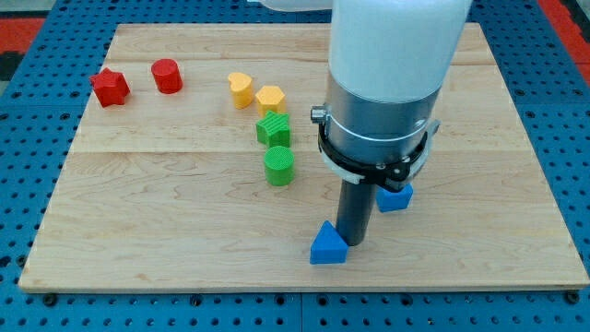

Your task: Push the blue cube closer to the green circle

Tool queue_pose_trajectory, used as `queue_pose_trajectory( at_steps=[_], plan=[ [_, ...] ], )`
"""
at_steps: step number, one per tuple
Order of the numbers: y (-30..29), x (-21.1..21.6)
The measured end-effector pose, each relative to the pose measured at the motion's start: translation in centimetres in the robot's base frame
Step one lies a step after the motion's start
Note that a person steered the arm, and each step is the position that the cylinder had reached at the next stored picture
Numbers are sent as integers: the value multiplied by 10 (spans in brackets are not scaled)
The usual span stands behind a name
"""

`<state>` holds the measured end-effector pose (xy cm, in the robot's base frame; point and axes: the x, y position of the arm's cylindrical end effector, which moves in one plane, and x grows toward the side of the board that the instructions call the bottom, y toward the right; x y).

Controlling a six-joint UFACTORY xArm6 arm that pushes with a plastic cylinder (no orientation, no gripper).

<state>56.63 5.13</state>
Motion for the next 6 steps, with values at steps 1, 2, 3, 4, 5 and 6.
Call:
queue_pose_trajectory(
  at_steps=[1,2,3,4,5,6],
  plan=[
    [-9,8],
    [-16,19],
    [32,17],
    [145,-1],
    [176,-2],
    [176,-31]
  ],
)
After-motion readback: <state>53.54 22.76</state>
